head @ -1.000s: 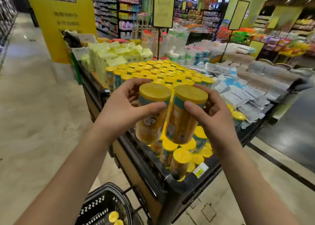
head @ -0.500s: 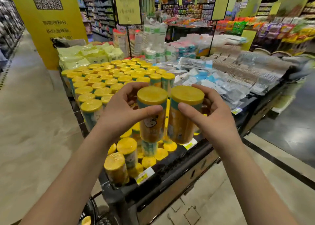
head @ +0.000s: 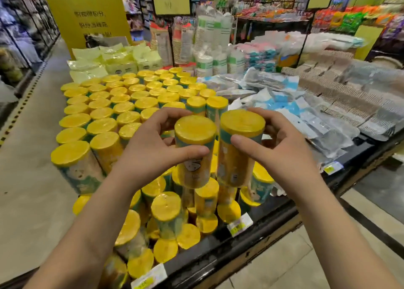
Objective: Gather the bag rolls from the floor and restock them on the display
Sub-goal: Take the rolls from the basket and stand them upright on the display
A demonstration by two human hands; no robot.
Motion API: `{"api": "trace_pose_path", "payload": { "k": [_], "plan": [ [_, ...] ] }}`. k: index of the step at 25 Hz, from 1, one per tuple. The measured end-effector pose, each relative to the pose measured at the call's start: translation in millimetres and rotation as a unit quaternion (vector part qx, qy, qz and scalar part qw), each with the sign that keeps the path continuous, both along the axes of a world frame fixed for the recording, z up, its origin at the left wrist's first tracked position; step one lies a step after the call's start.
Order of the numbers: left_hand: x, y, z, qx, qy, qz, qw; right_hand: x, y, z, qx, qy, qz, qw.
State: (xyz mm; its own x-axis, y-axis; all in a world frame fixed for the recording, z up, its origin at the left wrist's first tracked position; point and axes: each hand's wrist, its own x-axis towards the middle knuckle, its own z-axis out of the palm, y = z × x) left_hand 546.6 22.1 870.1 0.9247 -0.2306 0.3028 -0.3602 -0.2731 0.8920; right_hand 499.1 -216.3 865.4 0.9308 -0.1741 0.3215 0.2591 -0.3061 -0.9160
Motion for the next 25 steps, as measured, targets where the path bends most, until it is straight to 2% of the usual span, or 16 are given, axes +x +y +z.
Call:
{"api": "trace_pose_path", "payload": {
  "k": [5,13,21,25],
  "plan": [
    [62.9,-20.5,-6.4,-0.034,0.011,0.042,0.998,84.3,-23.1,-9.0,-0.006,0.009,0.059,0.998],
    [83.5,-27.9,-8.8,-0.016,0.022,0.107,0.994,153.3,-31.5,-10.7,-0.008,0.010,0.155,0.988],
    [90.5,-39.2,-9.2,0.036,0.028,0.182,0.982,187.8,-44.1,-7.5,-0.017,0.006,0.236,0.972],
    [120.9,-46.0,-18.3,0.132,0.035,0.204,0.969,197.9,-52.4,-10.8,-0.019,0.004,0.244,0.969]
  ]
}}
